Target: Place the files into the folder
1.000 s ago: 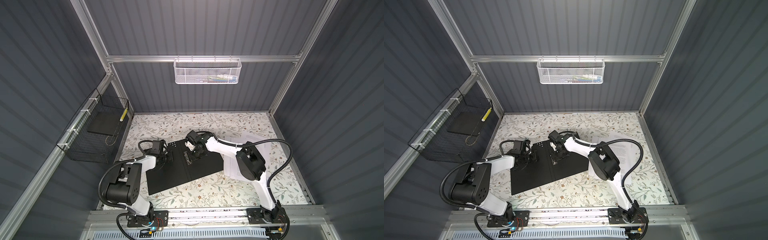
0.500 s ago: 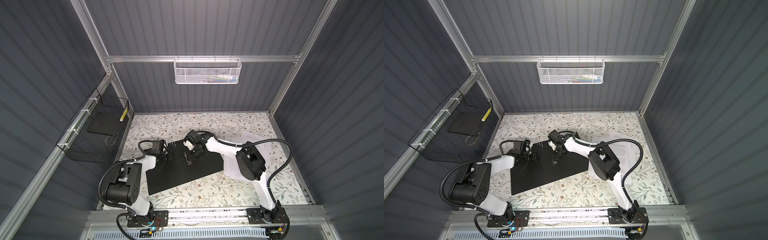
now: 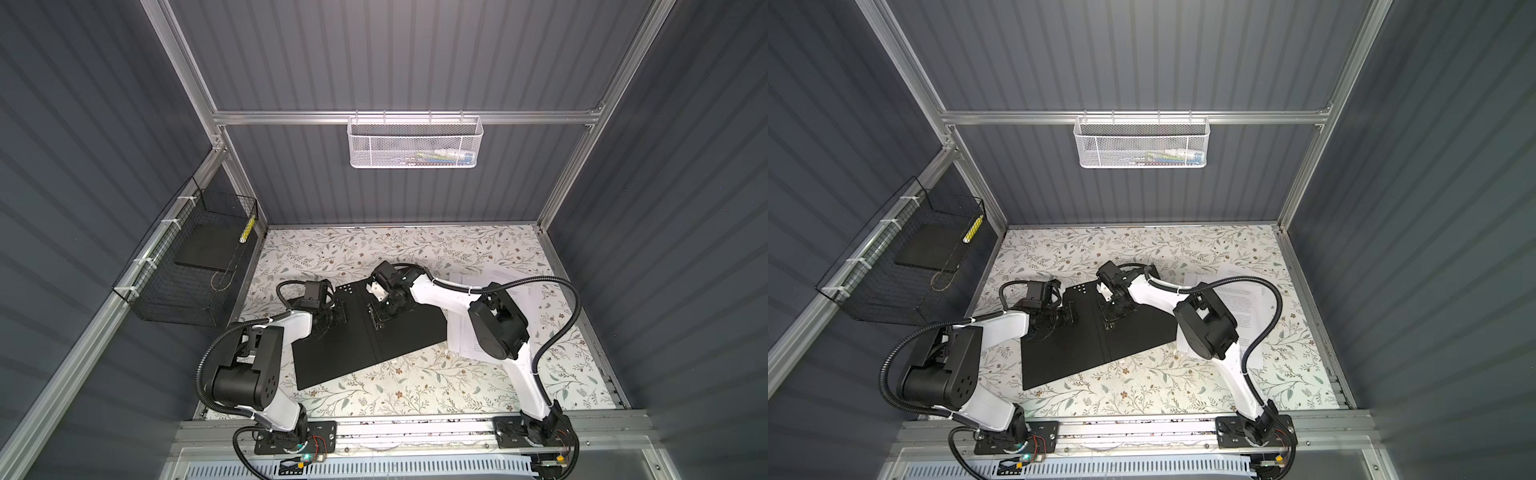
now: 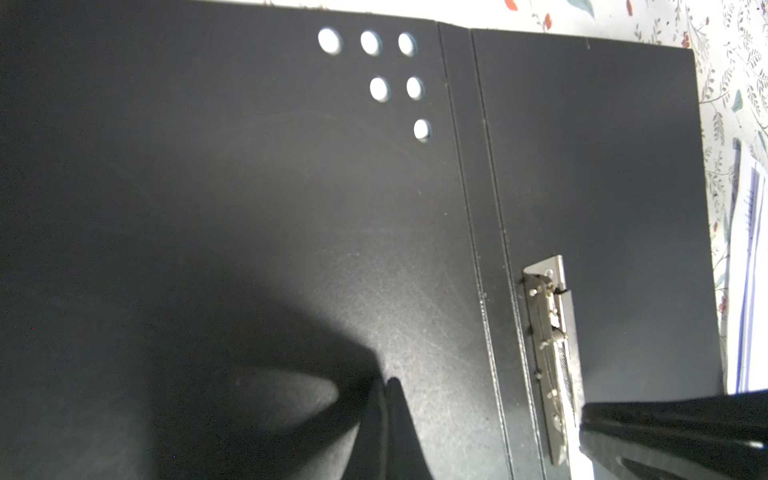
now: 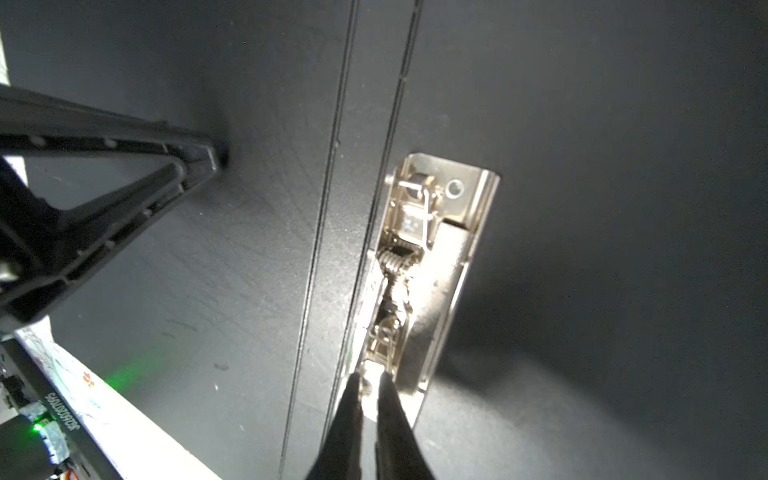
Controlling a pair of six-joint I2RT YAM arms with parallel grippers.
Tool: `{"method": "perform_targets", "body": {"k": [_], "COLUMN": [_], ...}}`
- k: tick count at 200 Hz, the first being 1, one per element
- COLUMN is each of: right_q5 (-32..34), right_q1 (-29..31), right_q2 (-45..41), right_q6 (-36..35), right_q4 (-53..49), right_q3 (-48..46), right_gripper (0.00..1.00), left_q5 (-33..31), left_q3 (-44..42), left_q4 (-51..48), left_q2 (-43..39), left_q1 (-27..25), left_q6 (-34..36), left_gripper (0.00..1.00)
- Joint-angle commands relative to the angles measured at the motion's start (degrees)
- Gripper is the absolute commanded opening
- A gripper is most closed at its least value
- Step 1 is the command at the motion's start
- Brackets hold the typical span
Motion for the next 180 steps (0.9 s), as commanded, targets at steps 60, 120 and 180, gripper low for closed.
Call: {"method": "perform_targets", "body": {"k": [60, 120, 180], "right_q5": [0.8, -0.3, -1.2], "right_q1": [0.7, 1.2, 1.3], "right_q2": [1.3, 0.8, -3.0], "right_q6": [-0.7, -0.5, 0.7], "right_q4": [-1.4, 0.2, 4.4], "right_q3": [-0.7, -1.1, -5.1], "right_gripper": [0.13, 0.17, 0.20], "left_q5": [-1.7, -1.6, -1.5], "left_q3": [-1.7, -1.7, -1.8], "left_q4": [-5.7, -5.7, -5.7], "left_q2": [1.6, 1.5, 1.4], "left_q1": [0.1, 0.2, 0.2], "left_q6": [1.1, 1.2, 1.1], "left_gripper": [0.00, 0.00, 0.00]}}
